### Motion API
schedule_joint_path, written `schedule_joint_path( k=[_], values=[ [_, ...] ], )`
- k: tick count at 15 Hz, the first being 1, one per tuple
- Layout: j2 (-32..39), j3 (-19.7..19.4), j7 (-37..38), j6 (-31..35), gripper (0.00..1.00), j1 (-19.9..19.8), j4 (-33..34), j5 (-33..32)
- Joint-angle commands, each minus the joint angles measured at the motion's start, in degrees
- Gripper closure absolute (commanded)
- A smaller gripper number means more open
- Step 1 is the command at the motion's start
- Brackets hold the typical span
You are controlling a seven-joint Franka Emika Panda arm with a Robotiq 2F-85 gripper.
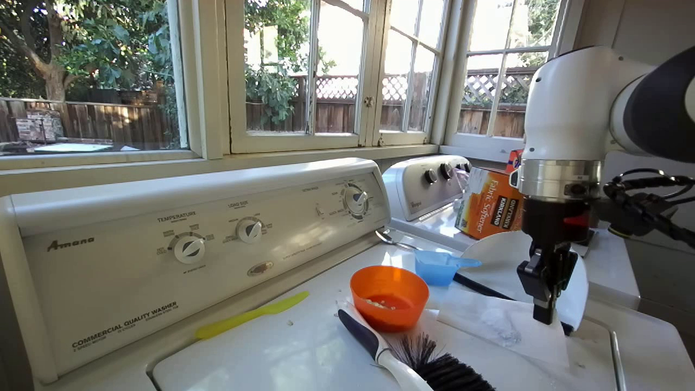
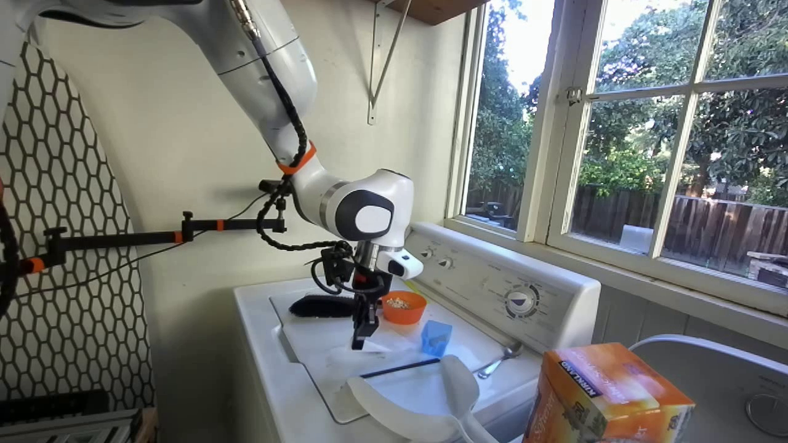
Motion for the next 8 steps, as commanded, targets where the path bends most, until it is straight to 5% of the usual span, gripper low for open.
schedule_joint_path(
  k=[1, 8],
  values=[
    [2.3, -0.8, 1.8, -5.2, 1.0, 0.0, 4.3, 2.0],
    [7.0, -2.1, 5.6, -7.1, 1.0, 0.7, 9.9, 2.1]
  ],
)
